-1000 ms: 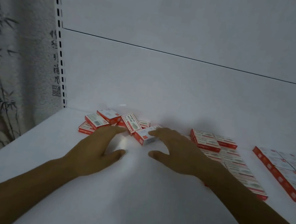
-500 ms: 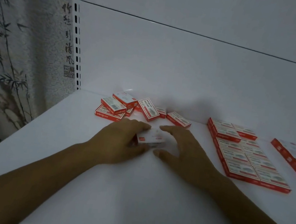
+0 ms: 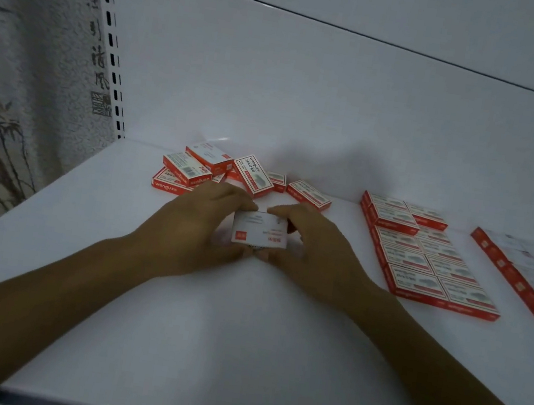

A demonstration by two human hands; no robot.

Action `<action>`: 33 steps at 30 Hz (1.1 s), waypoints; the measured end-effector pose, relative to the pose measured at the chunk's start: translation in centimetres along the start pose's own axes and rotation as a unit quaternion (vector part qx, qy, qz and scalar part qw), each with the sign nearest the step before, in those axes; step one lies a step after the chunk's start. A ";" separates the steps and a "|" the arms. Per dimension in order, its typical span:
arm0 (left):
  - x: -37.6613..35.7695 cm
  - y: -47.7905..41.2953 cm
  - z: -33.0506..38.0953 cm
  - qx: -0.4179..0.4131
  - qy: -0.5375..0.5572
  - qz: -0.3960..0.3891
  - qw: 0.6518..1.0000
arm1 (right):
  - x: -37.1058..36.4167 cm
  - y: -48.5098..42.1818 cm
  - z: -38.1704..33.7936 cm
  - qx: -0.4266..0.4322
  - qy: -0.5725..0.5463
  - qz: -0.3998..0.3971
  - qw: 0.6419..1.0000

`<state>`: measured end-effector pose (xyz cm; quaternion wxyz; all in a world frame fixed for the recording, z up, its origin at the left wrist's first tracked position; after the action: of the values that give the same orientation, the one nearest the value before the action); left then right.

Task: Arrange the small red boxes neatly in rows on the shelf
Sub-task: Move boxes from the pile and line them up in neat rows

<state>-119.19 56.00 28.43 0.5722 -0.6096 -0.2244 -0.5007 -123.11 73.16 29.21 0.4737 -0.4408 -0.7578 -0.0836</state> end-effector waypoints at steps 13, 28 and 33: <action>1.3 -3.8 10.9 0.006 0.306 -0.076 0.949 | 10.1 8.1 1.3 0.016 -0.093 0.088 0.992; -8.2 -10.4 37.1 0.139 0.556 -0.295 0.765 | 24.6 28.5 13.9 -0.148 -0.287 0.204 0.924; -10.2 -10.3 42.3 0.195 0.610 -0.254 0.725 | 24.2 31.9 16.4 -0.217 -0.419 0.208 0.857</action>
<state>-117.03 100.54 31.07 0.5428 0.0323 -0.0661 -0.8366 -113.81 115.42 30.27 0.0097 -0.6730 -0.7381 0.0474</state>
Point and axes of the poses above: each hand's wrist, its own y-axis away from the middle knuckle, its own x-axis out of the back of the hand, z = x × y, the point moved 3 cm from there along -y, towards the middle knuckle, and after that the axes turned 12 degrees about -y, right-handed, at the moved point
